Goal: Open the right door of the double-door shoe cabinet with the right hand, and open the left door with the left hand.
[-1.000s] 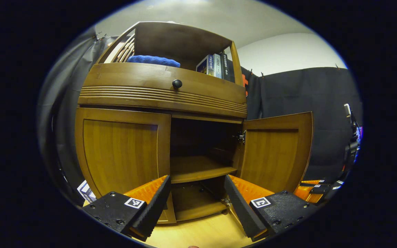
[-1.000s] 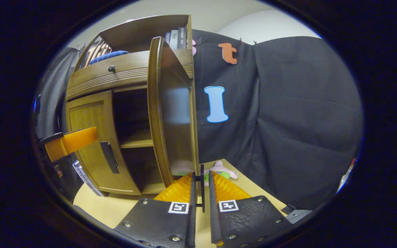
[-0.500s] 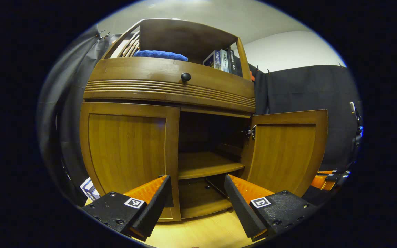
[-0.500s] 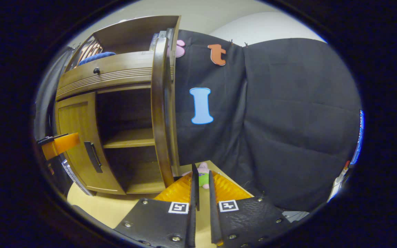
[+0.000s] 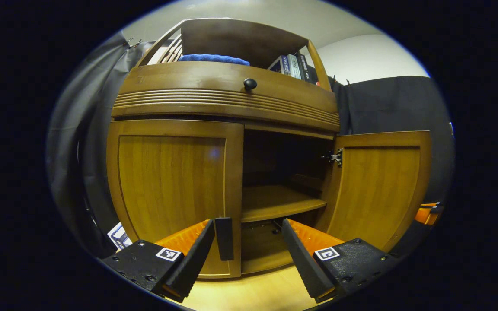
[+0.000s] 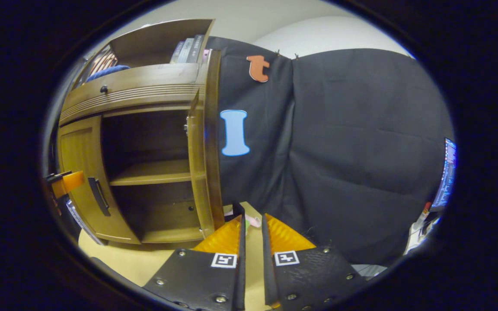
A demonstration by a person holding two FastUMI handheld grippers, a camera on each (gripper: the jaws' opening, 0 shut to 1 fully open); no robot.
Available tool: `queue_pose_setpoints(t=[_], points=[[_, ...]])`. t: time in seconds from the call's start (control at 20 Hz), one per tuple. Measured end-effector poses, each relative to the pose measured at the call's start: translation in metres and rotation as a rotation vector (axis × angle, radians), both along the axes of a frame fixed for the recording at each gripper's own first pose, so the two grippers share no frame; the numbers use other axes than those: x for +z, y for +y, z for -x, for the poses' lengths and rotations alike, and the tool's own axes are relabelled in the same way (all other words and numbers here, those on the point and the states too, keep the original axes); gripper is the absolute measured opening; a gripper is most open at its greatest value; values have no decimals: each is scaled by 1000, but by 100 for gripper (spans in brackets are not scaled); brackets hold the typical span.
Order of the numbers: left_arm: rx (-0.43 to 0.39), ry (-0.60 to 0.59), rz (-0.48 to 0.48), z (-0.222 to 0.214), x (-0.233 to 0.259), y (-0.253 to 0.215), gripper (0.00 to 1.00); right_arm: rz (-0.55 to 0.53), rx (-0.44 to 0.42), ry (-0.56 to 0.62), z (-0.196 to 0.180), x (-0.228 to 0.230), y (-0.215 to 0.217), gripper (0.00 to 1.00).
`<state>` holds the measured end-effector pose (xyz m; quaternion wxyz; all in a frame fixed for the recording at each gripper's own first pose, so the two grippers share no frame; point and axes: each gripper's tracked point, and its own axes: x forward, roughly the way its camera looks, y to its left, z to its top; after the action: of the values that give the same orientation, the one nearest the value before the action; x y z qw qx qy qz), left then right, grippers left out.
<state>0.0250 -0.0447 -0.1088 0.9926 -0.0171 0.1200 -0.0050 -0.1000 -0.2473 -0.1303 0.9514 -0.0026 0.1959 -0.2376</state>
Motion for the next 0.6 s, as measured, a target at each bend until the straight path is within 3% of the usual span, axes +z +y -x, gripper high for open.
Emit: queue_pose_setpoints(t=[0.3,0.35,0.6], points=[[53,18,-35,-31,-21,26,92,-38,-39,-32,5,13,0,18],[59,29,-39,-37,-27,30,87,-30,-44,-29,7,18,1,18],[64,77,-80,-59,-57,41,88,28,-114,-80,28,61,6,17]])
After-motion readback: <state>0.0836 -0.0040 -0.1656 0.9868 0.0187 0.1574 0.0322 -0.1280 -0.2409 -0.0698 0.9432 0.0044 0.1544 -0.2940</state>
